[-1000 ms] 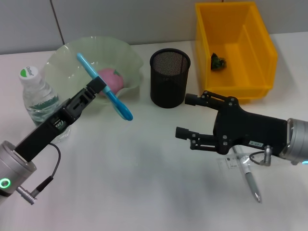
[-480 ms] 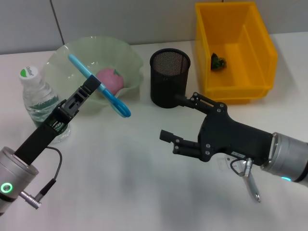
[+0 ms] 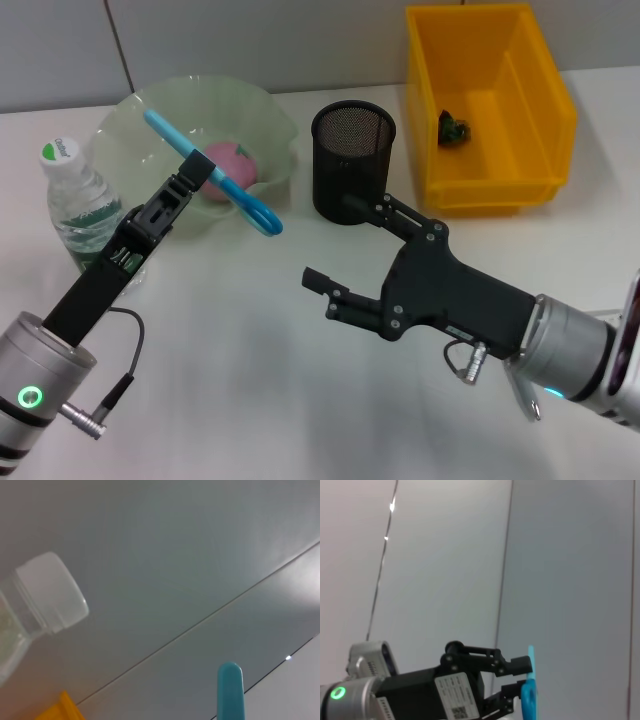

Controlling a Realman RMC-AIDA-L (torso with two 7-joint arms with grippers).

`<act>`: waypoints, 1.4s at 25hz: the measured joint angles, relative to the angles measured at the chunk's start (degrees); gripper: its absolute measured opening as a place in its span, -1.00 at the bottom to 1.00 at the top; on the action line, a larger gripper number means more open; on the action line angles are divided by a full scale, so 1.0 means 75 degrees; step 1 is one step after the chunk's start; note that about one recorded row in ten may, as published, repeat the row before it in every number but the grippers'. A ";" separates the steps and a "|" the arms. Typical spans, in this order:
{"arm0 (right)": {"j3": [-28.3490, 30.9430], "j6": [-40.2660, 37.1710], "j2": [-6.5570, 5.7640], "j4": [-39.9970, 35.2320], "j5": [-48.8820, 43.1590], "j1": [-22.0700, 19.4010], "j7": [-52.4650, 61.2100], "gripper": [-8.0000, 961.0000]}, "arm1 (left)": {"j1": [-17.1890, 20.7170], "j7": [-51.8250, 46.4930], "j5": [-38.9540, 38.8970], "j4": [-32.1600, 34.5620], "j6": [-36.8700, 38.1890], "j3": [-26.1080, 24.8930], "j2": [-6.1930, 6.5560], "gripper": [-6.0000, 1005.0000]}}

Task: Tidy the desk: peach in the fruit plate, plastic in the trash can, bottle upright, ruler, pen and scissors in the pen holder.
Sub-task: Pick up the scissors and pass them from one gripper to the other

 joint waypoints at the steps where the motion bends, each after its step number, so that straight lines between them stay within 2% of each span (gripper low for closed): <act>1: 0.0113 0.0062 0.0001 0.0162 0.0000 0.0021 -0.0197 0.67 | 0.0021 0.0037 0.0266 -0.0034 -0.0012 -0.0269 0.0000 -0.50; 7: 0.0453 0.0203 0.0004 0.0731 -0.0010 0.0172 -0.1085 0.67 | 0.0094 0.0202 0.1160 -0.0240 -0.0157 -0.1274 0.0001 -0.50; 18: 0.0542 0.0408 0.0004 0.0923 -0.0011 0.0397 -0.1459 0.66 | 0.0090 0.0266 0.1367 -0.0543 -0.0361 -0.1792 0.0001 -0.49; 25: 0.0704 0.0409 0.0004 0.0921 -0.0065 0.0418 -0.1472 0.66 | 0.0109 0.0354 0.1842 -0.0647 -0.0472 -0.2235 0.0001 -0.49; 35: 0.0935 0.0357 0.0005 0.1166 -0.0067 0.0502 -0.2171 0.66 | 0.0139 0.0371 0.2073 -0.0798 -0.0483 -0.2506 0.0001 -0.49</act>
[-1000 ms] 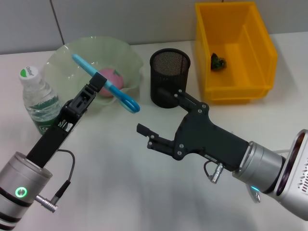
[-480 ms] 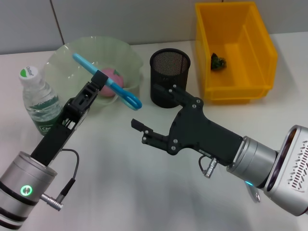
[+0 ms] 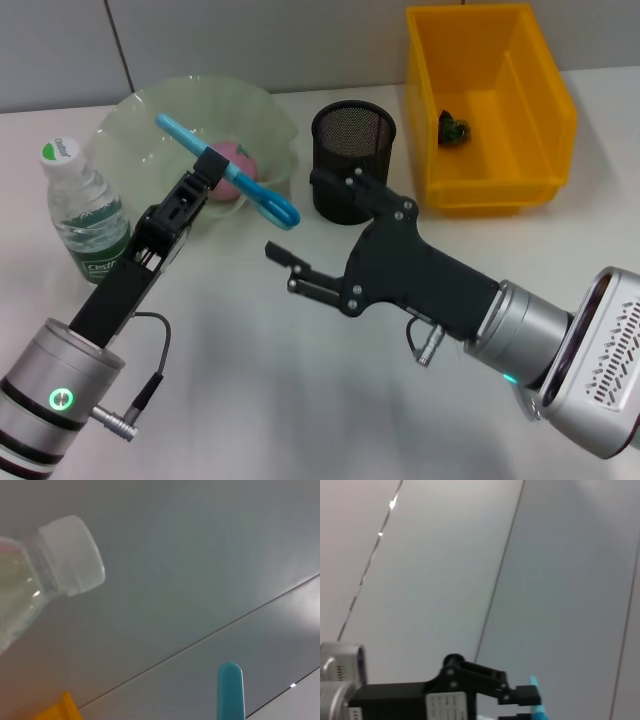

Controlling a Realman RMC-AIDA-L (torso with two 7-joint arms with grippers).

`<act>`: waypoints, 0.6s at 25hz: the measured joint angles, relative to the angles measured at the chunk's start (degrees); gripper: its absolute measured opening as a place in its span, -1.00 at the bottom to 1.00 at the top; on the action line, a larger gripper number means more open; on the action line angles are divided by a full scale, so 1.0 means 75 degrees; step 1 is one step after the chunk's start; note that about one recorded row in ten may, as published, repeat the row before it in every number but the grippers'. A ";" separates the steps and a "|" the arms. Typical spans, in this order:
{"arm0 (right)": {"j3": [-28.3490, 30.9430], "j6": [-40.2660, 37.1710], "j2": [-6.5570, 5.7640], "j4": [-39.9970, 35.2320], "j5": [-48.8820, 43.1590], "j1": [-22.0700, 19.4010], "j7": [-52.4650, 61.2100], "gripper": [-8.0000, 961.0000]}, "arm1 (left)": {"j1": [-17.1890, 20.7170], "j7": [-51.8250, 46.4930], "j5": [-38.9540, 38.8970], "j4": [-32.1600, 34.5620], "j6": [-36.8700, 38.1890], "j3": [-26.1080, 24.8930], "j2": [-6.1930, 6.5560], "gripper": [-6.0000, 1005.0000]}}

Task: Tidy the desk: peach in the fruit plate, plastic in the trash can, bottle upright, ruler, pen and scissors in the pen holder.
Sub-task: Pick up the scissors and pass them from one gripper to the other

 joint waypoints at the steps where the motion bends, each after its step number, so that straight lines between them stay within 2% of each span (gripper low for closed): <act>1: 0.0054 0.0012 0.0000 0.0006 -0.0002 0.0000 -0.0005 0.66 | 0.0004 -0.0019 0.0035 0.0000 0.0017 -0.0036 0.0000 -0.48; 15: 0.0159 0.0213 -0.0001 0.0153 -0.0028 0.0141 -0.0106 0.66 | 0.0081 -0.0089 0.0125 -0.0052 0.0120 -0.0151 0.0000 -0.48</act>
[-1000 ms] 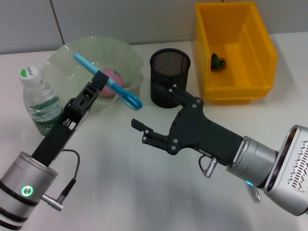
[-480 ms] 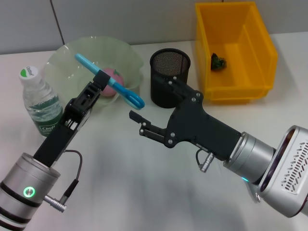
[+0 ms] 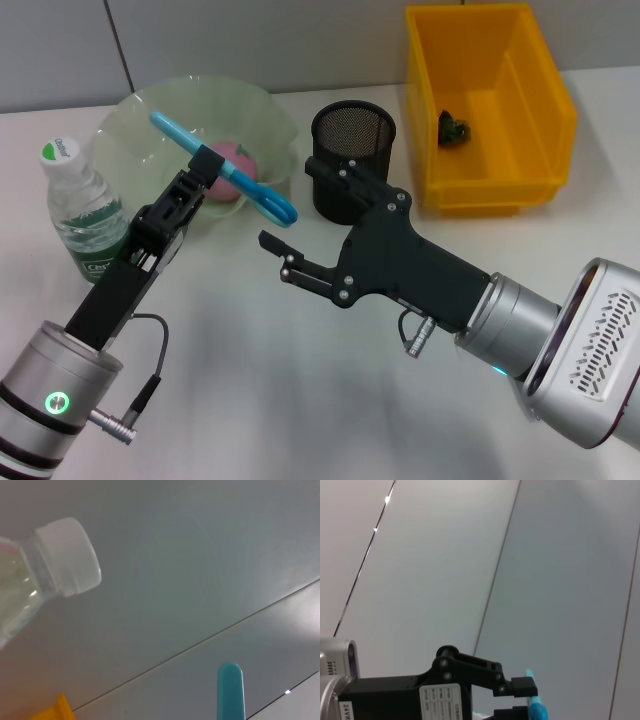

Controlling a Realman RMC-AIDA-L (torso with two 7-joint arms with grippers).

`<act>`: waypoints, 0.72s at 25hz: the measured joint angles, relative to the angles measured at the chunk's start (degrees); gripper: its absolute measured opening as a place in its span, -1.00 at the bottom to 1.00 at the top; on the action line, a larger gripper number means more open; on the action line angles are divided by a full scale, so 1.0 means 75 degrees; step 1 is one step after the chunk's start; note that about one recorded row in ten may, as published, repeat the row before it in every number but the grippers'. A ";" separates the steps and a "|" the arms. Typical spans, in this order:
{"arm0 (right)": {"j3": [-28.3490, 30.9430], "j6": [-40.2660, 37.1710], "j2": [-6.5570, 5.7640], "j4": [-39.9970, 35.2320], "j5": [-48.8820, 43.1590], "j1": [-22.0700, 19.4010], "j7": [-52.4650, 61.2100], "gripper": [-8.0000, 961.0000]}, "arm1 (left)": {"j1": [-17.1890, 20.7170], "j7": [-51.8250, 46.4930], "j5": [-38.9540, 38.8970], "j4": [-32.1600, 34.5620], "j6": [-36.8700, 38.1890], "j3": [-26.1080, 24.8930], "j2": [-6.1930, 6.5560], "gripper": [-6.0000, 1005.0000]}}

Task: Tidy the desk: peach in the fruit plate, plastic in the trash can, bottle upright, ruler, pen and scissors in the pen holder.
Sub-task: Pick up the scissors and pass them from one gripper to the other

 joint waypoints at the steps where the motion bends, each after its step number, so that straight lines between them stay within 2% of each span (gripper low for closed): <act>1: 0.0000 0.0000 0.0000 0.0000 0.0000 0.0000 0.0000 0.66 | 0.0000 0.0000 0.0000 0.0000 0.0000 0.0000 0.0000 -0.48; 10: -0.0059 0.0144 0.0000 0.0035 -0.0007 0.0141 0.0047 0.34 | 0.0033 -0.0002 0.0000 -0.0041 -0.0067 -0.0016 0.0000 -0.48; 15: 0.0006 0.0212 0.0000 0.0075 -0.0237 0.0149 0.0055 -0.17 | 0.0035 -0.0002 0.0000 -0.0040 -0.0081 -0.0020 0.0000 -0.47; 18: 0.0015 0.0214 0.0000 0.0081 -0.0288 0.0156 0.0061 -0.17 | 0.0032 -0.0003 0.0000 -0.0039 -0.0083 -0.0019 0.0000 -0.47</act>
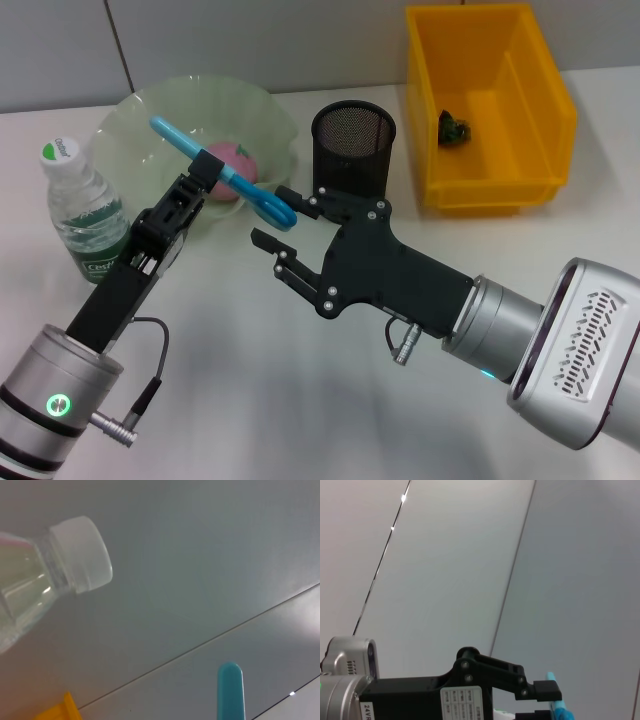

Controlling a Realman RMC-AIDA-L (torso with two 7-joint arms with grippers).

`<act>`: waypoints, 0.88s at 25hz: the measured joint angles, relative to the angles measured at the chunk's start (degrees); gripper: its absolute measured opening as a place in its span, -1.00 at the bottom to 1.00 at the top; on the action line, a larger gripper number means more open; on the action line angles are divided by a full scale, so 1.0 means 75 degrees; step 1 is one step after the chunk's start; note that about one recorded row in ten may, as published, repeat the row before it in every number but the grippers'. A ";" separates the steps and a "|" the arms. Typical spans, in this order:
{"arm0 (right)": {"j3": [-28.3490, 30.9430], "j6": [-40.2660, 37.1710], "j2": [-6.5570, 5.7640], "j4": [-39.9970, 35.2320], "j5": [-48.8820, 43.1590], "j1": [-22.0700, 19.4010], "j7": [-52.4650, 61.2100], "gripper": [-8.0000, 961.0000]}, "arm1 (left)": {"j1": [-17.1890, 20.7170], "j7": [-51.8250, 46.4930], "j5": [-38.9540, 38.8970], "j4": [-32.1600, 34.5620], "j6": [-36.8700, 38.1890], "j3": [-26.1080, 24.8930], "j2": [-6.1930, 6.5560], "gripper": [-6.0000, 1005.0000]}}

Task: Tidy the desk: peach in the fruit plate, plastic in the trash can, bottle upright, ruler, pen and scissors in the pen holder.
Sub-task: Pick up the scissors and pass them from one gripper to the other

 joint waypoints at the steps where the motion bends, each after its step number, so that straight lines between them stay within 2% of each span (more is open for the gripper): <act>1: 0.0001 0.0000 0.0000 0.0000 -0.0001 0.0003 0.0003 -0.17 | -0.0002 -0.0001 0.0000 -0.0001 -0.0001 0.0000 0.0000 -0.47; 14: 0.0121 0.0039 0.0000 0.0010 -0.0008 0.0064 0.0019 -0.19 | -0.0023 -0.0011 0.0003 -0.0013 -0.0008 0.0000 0.0000 -0.47; 22: 0.0190 0.0172 0.0000 0.0056 -0.0008 0.0100 0.0032 -0.41 | -0.0017 -0.0011 0.0058 -0.0012 -0.0007 0.0000 0.0000 -0.46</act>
